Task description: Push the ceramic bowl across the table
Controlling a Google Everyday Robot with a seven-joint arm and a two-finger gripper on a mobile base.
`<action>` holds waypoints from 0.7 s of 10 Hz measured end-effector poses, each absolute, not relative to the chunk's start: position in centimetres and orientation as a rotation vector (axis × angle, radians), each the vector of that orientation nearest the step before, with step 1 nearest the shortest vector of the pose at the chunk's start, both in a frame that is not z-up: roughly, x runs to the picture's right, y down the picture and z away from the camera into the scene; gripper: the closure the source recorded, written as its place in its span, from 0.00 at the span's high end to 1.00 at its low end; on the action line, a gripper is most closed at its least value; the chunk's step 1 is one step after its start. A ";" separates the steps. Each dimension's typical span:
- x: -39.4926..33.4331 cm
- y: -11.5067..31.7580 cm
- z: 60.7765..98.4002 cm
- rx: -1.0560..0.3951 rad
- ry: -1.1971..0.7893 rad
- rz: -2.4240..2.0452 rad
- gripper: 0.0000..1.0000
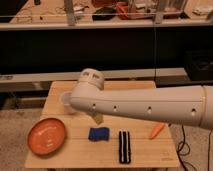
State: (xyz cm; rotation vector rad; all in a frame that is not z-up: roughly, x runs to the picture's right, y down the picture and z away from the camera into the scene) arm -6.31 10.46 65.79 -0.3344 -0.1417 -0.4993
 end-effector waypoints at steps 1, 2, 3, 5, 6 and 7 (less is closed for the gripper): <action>-6.4 10.3 65.8 -0.317 -0.148 -0.500 0.66; -6.2 10.0 66.1 -0.304 -0.154 -0.497 0.57; -6.2 9.9 66.3 -0.296 -0.162 -0.499 0.45; -7.0 10.9 66.7 -0.293 -0.183 -0.499 0.27; -7.5 11.2 66.9 -0.289 -0.193 -0.500 0.18; -7.6 11.3 67.0 -0.282 -0.201 -0.498 0.06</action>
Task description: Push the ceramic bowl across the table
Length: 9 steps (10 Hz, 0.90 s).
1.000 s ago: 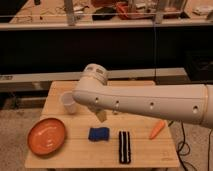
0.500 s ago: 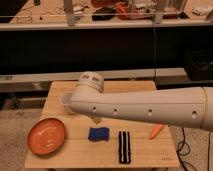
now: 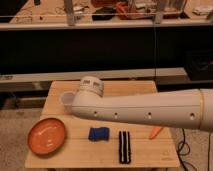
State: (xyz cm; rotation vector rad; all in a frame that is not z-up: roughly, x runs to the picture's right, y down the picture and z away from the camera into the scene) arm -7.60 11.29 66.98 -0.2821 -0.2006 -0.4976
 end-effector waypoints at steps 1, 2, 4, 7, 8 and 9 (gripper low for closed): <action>-7.5 11.4 67.1 -0.279 -0.208 -0.494 0.02; -7.9 11.5 67.2 -0.279 -0.217 -0.499 0.01; -9.1 11.8 67.4 -0.280 -0.243 -0.509 0.01; -9.8 12.1 67.8 -0.276 -0.268 -0.509 0.01; -10.4 12.2 67.9 -0.275 -0.284 -0.515 0.01; -10.7 12.3 67.9 -0.275 -0.294 -0.515 0.01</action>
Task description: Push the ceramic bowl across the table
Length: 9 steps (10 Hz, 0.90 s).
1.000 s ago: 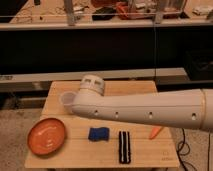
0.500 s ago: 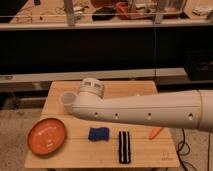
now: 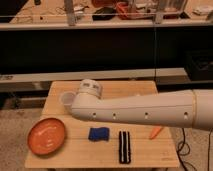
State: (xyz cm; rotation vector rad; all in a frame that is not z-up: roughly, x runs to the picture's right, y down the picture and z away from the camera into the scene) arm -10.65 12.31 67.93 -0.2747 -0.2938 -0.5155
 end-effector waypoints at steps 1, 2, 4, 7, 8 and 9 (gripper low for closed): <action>-11.3 12.5 68.1 -0.275 -0.312 -0.517 0.01; -11.9 12.6 68.1 -0.273 -0.321 -0.525 0.01; -12.1 12.8 68.3 -0.274 -0.340 -0.525 0.01; -13.4 13.0 68.3 -0.282 -0.374 -0.533 0.01; -13.8 13.2 68.4 -0.279 -0.388 -0.535 0.01; -14.1 13.2 68.4 -0.278 -0.397 -0.537 0.01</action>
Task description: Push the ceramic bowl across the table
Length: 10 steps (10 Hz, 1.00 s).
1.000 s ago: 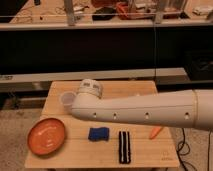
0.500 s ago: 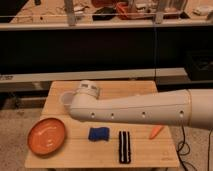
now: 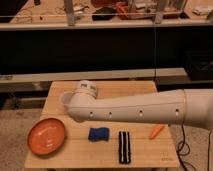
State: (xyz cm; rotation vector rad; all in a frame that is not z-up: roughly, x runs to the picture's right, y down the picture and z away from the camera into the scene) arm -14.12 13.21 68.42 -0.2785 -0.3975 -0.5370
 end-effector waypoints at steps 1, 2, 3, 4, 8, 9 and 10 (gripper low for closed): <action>-14.4 13.3 68.5 -0.278 -0.407 -0.539 0.01; -14.8 13.3 68.5 -0.278 -0.420 -0.541 0.01; -15.1 13.4 68.5 -0.281 -0.430 -0.541 0.01; -15.3 13.4 68.5 -0.282 -0.439 -0.541 0.01; -17.0 13.7 68.5 -0.294 -0.492 -0.550 0.01; -17.2 13.8 68.6 -0.297 -0.501 -0.550 0.01; -17.4 13.9 68.7 -0.299 -0.509 -0.550 0.01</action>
